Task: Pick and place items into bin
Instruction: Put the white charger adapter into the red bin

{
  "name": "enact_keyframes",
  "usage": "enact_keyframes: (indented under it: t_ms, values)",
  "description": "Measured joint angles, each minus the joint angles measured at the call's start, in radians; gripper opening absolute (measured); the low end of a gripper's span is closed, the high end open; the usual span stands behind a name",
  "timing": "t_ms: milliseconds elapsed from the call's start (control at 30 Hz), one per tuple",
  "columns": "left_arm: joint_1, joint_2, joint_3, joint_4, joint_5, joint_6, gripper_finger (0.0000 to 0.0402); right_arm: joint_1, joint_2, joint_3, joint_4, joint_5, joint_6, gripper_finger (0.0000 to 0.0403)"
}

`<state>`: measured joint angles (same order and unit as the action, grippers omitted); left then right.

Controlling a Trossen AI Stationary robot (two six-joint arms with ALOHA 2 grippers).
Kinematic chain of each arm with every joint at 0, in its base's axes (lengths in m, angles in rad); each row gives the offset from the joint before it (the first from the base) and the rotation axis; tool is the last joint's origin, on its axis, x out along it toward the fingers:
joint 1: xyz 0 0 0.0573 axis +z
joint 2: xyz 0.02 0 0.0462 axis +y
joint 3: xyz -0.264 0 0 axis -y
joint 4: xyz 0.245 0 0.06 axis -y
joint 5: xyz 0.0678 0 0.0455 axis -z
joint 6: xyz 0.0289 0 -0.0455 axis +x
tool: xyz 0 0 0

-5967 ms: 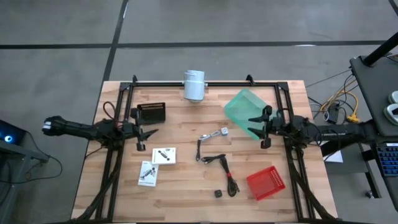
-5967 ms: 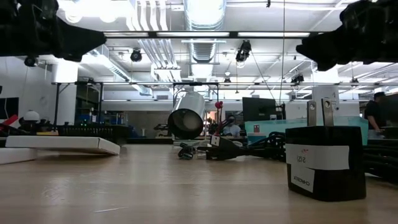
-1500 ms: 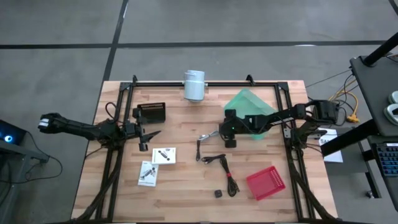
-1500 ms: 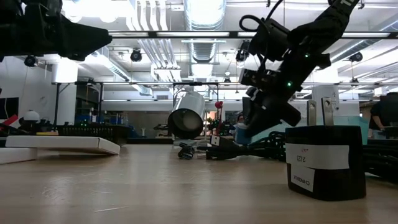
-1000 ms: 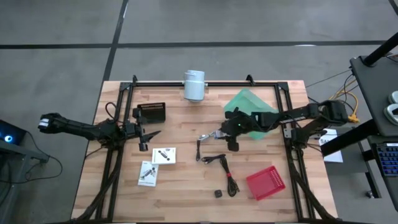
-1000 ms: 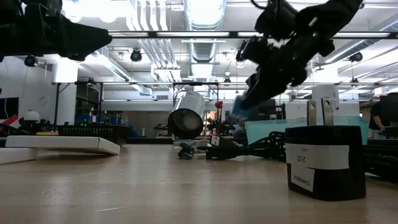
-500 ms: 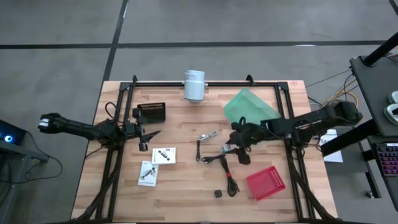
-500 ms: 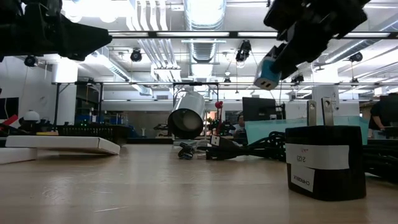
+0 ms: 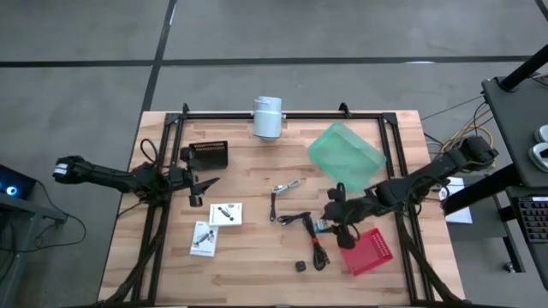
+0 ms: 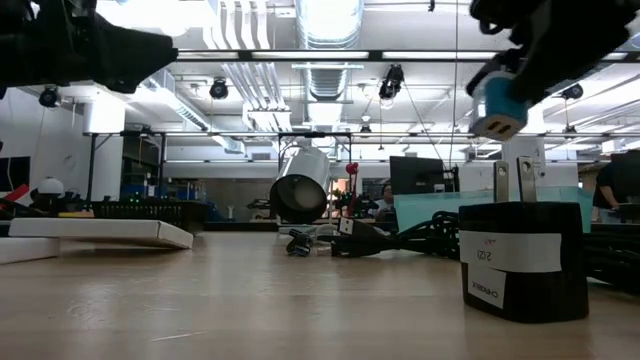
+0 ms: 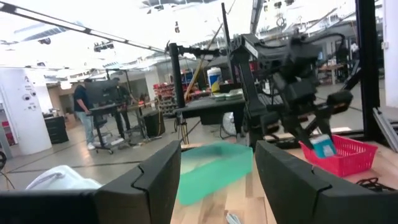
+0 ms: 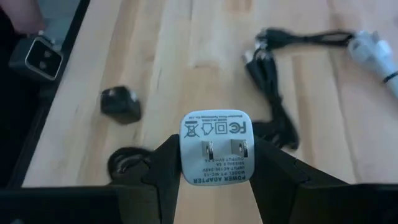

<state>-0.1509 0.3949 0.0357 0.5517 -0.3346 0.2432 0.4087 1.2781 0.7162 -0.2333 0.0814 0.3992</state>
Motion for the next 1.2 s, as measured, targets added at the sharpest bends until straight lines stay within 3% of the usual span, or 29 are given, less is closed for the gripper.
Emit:
enact_keyframes:
  t_ms: [533, 867, 1200]
  values:
    - [0.0, -0.005, 0.0, 0.001, 0.0, -0.002, 0.0192, 0.232, -0.002, 0.0, -0.142, 0.0, 0.337, 0.0146]
    - [0.0, 0.017, -0.001, 0.0, 0.0, -0.002, 0.0192, 0.336, -0.074, 0.0, -0.22, -0.001, 0.5, 0.0146]
    - [0.0, 0.015, -0.001, 0.002, 0.0, -0.002, 0.0192, 0.358, -0.063, 0.0, -0.312, 0.027, 0.563, 0.0146]
